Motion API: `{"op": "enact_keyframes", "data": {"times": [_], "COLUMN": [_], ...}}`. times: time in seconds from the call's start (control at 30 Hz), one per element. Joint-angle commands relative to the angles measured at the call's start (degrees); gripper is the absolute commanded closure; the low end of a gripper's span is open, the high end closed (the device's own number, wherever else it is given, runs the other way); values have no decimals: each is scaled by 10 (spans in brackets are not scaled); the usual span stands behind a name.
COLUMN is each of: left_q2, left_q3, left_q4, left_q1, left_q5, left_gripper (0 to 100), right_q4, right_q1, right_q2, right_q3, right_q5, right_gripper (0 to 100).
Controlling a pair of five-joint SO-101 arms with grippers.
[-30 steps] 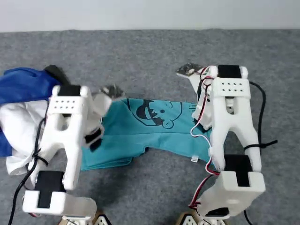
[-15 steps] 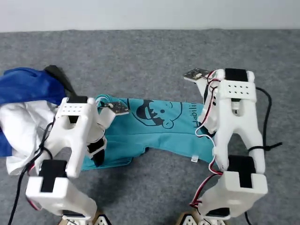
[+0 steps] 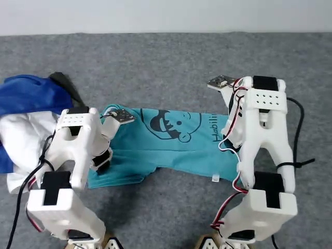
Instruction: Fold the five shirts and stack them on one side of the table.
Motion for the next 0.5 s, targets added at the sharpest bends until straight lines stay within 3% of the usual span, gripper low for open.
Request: {"op": "enact_keyframes", "data": {"times": [0.0,0.27,0.47], "left_q2": [-4,-4,0], "left_q3": [-14,-13,-13], "left_q4": [-3,39,22], "left_q1": [-3,2,4], "left_q5": [-6,-6,-5], "left_gripper": [994,962,923], "right_q4": [24,25,27], "right_q1": [7,7,4], "right_q2": [-37,-37,-51], "right_q3": [-4,-4,0], "right_q5": [3,2,2], "right_gripper": [962,962,958]}}
